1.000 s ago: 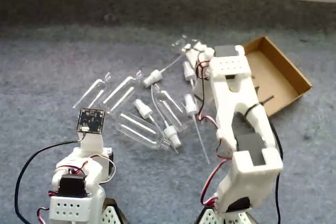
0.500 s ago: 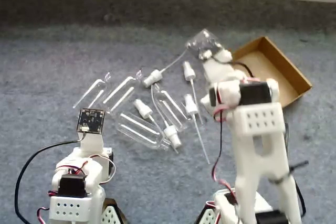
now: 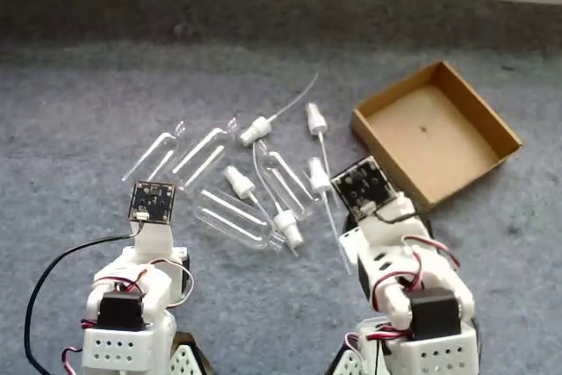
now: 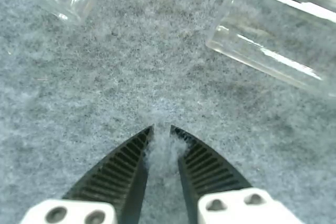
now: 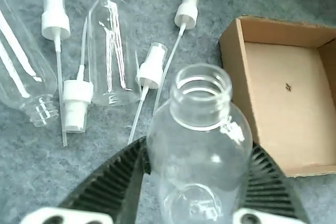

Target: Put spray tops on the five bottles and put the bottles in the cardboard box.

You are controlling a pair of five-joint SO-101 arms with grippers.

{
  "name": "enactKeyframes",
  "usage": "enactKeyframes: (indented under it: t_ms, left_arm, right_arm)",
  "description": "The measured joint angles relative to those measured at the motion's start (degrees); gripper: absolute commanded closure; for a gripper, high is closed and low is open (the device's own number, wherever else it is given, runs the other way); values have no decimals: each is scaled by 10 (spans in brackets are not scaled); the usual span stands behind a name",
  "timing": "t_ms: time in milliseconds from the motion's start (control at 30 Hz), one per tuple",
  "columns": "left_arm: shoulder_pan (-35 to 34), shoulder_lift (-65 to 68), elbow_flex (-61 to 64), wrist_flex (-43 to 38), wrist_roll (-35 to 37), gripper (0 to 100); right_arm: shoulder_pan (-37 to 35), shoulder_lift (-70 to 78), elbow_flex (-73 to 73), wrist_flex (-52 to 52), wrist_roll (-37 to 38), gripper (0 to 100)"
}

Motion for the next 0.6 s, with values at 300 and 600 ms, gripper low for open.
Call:
enactKeyframes:
  t_ms: [300,600]
  left_arm:
    - [0,0,0,0,0,995]
    - [0,0,0,0,0,994]
  right_arm:
    - [-1,-47,78,-62,-83,774]
    - [-1,-51,113,-73,-110,774]
